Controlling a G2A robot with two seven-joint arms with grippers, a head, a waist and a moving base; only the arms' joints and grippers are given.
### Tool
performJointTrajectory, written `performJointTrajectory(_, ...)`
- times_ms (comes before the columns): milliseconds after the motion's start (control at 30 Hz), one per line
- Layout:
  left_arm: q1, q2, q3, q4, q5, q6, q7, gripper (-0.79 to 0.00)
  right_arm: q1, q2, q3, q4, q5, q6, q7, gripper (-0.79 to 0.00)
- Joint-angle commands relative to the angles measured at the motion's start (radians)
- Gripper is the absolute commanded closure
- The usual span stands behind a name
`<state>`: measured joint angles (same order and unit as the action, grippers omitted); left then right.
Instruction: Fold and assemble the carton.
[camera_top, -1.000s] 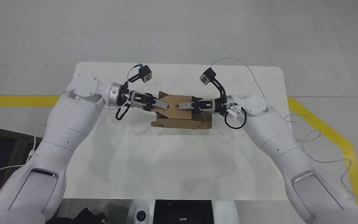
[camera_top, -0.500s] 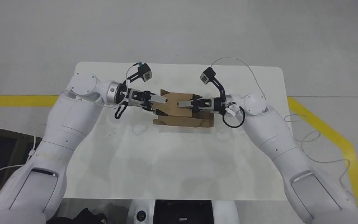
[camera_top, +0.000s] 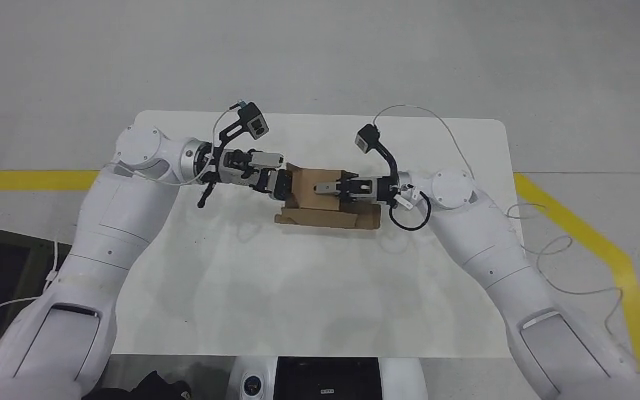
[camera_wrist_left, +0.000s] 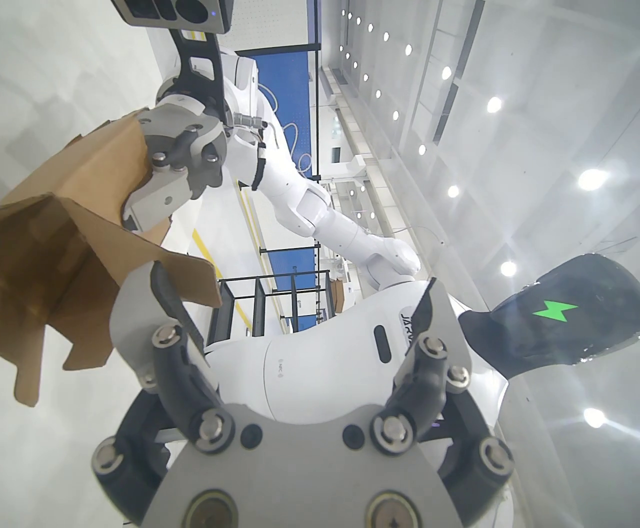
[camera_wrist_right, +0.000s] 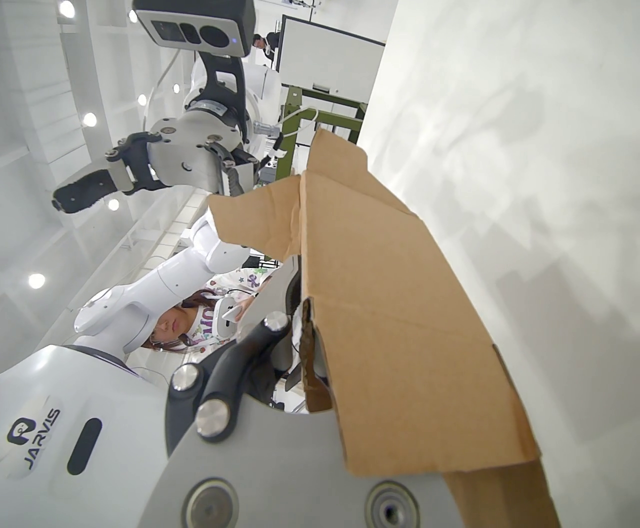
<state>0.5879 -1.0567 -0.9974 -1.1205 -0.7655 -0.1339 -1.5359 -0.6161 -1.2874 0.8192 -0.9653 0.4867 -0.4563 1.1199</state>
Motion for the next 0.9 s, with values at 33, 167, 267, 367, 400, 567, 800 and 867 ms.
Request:
performJointTrajectory(33,0.004,0.0,0.005,-0.008,0.002,0.004,0.0,-0.785,-0.001,-0.004,-0.004,-0.011,-0.006,0.007,-0.006,0.0)
performJointTrajectory(167,0.002,-0.004,0.015,-0.006,0.015,0.005,0.014,-0.785,0.001,-0.011,-0.011,-0.022,-0.015,0.012,-0.011,0.0)
performJointTrajectory(267,-0.003,-0.008,0.024,-0.01,0.044,0.0,0.034,-0.785,0.002,-0.015,-0.012,-0.025,-0.019,0.016,-0.016,0.0)
performJointTrajectory(367,-0.005,-0.011,0.031,-0.013,0.066,-0.007,0.053,-0.785,0.003,-0.018,-0.011,-0.025,-0.021,0.018,-0.015,0.0)
performJointTrajectory(400,-0.006,-0.012,0.033,-0.014,0.074,-0.009,0.058,-0.785,0.003,-0.018,-0.011,-0.025,-0.024,0.019,-0.014,0.0)
performJointTrajectory(567,-0.011,-0.017,0.043,-0.022,0.105,-0.013,0.081,-0.785,0.005,-0.022,-0.009,-0.03,-0.036,0.027,-0.017,0.0)
performJointTrajectory(800,-0.011,-0.018,0.039,-0.025,0.119,-0.01,0.09,-0.785,0.004,-0.024,0.001,-0.029,-0.046,0.03,-0.017,0.0)
performJointTrajectory(867,-0.012,-0.017,0.028,-0.018,0.112,-0.009,0.091,-0.785,0.003,-0.023,0.008,-0.024,-0.045,0.029,-0.019,0.0)
